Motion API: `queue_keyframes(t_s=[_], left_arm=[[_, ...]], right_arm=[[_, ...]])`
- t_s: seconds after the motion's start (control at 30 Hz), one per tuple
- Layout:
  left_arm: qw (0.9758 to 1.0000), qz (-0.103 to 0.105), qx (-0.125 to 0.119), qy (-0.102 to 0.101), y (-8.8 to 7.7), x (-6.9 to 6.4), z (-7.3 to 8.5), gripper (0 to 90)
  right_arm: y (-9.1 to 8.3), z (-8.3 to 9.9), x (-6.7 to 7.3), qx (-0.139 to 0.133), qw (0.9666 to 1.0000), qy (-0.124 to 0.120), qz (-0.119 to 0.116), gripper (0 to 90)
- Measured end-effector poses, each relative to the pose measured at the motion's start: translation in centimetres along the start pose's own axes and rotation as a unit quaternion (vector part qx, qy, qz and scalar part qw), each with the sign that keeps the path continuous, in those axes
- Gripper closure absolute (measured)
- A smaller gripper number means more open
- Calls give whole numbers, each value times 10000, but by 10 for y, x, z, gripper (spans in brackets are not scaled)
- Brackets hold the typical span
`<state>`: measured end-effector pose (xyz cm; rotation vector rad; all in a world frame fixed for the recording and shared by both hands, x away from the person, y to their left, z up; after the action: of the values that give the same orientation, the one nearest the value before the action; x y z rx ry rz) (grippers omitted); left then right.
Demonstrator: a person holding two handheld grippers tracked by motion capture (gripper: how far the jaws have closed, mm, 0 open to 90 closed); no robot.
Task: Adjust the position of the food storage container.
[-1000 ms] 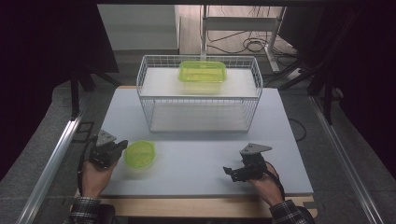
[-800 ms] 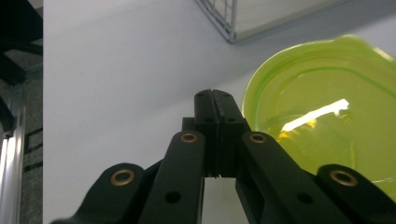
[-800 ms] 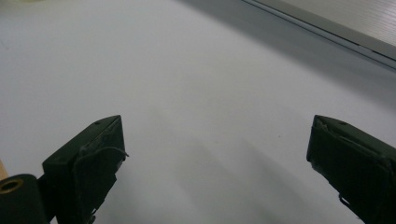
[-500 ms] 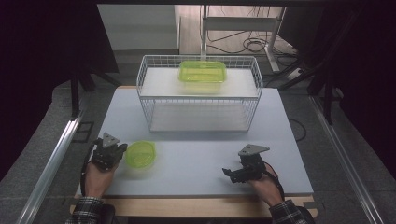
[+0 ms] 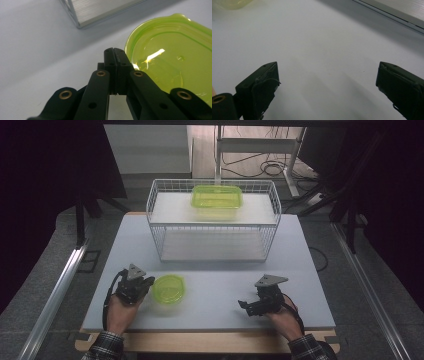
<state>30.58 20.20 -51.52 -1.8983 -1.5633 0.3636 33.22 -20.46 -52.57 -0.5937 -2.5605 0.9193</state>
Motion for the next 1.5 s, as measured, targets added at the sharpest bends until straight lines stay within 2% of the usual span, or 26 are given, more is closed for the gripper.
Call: queue_keyframes(t_s=[0.07,0.13,0.27,0.4,0.47,0.53,0.67,0.83,1.0,1.2,1.3,1.5], left_arm=[[9999,-54,-24,-86,-3,2,2,897],[9999,-77,85,-88,-6,6,10,897],[9990,105,440,3,-5,8,26,900],[9973,428,579,162,0,-3,28,900],[9966,489,617,259,1,-9,28,900],[9960,550,618,332,3,-14,26,900],[9955,705,557,306,4,-24,20,900],[9939,848,525,480,10,-40,11,900],[9918,998,466,646,14,-56,2,899],[9877,1215,451,872,18,-79,-3,899],[9863,1294,445,927,19,-87,-5,899],[9848,1379,342,995,22,-102,-12,898]], right_arm=[[-1,0,0,-19,10000,-2,13,49],[-1,0,0,-20,10000,-6,29,50],[-2,-1,0,-44,10000,-31,49,52],[-2,0,0,-32,10000,-39,51,53],[-3,-1,0,-42,10000,-35,53,53],[-2,0,-1,-39,10000,-33,50,53],[-1,0,0,-33,10000,-45,41,52],[-1,0,0,-10,10000,-47,40,52],[0,0,0,-10,10000,-59,24,52],[0,0,0,15,10000,-43,16,52],[0,0,0,13,10000,-35,13,52],[1,1,0,17,10000,-31,-5,52]])
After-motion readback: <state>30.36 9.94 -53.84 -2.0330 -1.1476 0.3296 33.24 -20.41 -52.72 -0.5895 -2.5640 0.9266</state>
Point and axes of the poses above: each handheld gripper's, and its own axes: y roughly forward along the jaws, z roughly out of its underside, x roughly to its left, the point moved 2 cm from there along y, roughly forward along the jaws, and after that the axes turned 15 degrees about -z, right-handed, at the moved point
